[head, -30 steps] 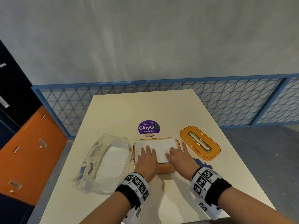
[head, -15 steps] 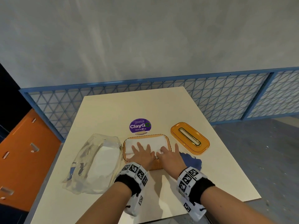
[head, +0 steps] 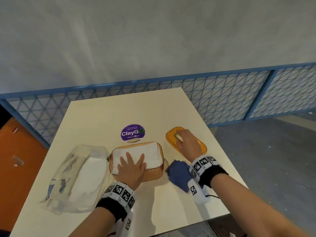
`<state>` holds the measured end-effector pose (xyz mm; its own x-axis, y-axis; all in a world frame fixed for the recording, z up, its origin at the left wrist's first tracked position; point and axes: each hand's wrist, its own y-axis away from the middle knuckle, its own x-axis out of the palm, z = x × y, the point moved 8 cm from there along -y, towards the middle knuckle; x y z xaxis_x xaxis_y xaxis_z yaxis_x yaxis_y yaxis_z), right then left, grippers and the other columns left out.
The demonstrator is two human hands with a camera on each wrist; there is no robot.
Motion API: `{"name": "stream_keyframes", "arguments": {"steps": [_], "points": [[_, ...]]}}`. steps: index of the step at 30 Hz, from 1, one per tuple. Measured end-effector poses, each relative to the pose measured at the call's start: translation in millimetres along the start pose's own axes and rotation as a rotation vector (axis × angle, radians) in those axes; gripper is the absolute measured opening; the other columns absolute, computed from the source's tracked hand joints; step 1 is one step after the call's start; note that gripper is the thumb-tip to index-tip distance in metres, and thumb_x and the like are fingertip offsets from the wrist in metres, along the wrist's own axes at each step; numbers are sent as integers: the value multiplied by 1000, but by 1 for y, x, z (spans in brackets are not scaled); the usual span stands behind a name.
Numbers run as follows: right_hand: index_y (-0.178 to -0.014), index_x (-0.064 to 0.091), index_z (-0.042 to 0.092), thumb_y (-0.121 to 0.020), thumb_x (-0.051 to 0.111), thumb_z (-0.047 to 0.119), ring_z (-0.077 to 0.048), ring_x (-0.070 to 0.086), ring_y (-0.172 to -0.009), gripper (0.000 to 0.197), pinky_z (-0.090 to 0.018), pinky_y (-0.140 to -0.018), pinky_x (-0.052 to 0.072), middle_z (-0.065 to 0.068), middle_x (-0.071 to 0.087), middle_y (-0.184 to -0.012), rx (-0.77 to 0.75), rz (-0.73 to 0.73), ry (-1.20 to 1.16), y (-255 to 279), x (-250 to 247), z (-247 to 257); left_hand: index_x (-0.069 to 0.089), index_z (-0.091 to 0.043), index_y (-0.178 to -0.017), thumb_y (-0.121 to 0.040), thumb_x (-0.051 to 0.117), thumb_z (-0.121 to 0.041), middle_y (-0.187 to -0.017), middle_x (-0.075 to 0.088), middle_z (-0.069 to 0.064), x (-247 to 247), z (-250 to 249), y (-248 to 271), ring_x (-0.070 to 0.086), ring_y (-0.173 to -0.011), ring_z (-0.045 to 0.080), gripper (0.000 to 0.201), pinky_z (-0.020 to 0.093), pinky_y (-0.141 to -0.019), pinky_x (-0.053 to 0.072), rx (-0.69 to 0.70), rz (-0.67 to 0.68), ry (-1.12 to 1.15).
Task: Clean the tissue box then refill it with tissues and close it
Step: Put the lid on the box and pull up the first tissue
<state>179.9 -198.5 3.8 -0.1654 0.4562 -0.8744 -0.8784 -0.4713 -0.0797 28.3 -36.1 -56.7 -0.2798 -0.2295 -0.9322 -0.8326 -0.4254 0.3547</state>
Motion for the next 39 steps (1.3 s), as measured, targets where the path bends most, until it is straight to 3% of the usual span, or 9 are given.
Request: {"name": "stream_keyframes", "arguments": {"steps": [4,7,14,18,22,27,32,36,39], "points": [[-151,2,19,-82,61,52,-39,16,-142,96,-52,-112,23,-18,15,-154,340,272,245,-25,28,-70,4,-40,-149,-100,12,-47,-159,-5,15,1,1,-1,-4,-146,40,50,54,-117,13,-10,12,85],[-150,-13,22,-71,69,60,-44,4,-144,120,-61,-114,11,-22,3,-156,463,446,317,-27,46,-96,4,-40,-149,-100,14,-47,-159,-5,15,1,0,-2,-3,-145,41,51,55,-117,15,-15,-2,94],[-148,3,23,-61,77,58,-39,30,-132,120,-51,-106,38,-21,29,-141,462,450,386,-36,67,-112,7,-42,-148,-97,19,-54,-159,-8,13,-2,-2,-4,-5,-146,40,53,57,-115,12,-42,42,130],[-149,-1,24,-63,79,50,-38,29,-132,121,-48,-108,34,-20,28,-141,354,392,86,-41,58,-83,8,-42,-148,-98,18,-52,-159,-8,13,-1,-3,-5,-5,-145,41,52,58,-116,13,-60,28,125],[-148,-3,31,-61,84,36,-31,27,-133,123,-48,-111,30,-11,25,-142,53,449,-257,-33,46,-11,9,-42,-148,-98,18,-51,-159,-8,14,0,-3,-3,-6,-145,41,51,57,-115,14,-63,26,143],[-147,-4,34,-54,78,34,-22,22,-130,124,-40,-111,27,-4,22,-139,-257,594,-160,0,53,60,16,-41,-147,-99,20,-48,-159,-3,13,-7,-6,5,-3,-145,40,48,57,-114,15,-65,12,122],[-147,-6,35,-56,78,30,-24,24,-129,124,-44,-109,32,-6,23,-138,-290,636,-68,6,58,77,39,-28,-142,-100,21,-40,-154,27,14,-8,-3,7,7,-146,35,48,55,-113,17,-72,-8,52],[-148,-7,34,-61,82,24,-25,22,-132,125,-43,-111,30,-9,21,-142,-303,655,10,4,63,89,39,-31,-141,-99,22,-34,-137,53,12,-7,1,10,29,-140,34,45,55,-111,18,17,-103,3],[-148,-8,32,-63,82,28,-26,22,-132,124,-42,-112,28,-10,22,-142,-336,673,81,3,68,96,53,-35,-128,-94,29,-33,-103,73,2,-16,12,18,59,-116,27,42,66,-104,11,95,-193,18]]}}
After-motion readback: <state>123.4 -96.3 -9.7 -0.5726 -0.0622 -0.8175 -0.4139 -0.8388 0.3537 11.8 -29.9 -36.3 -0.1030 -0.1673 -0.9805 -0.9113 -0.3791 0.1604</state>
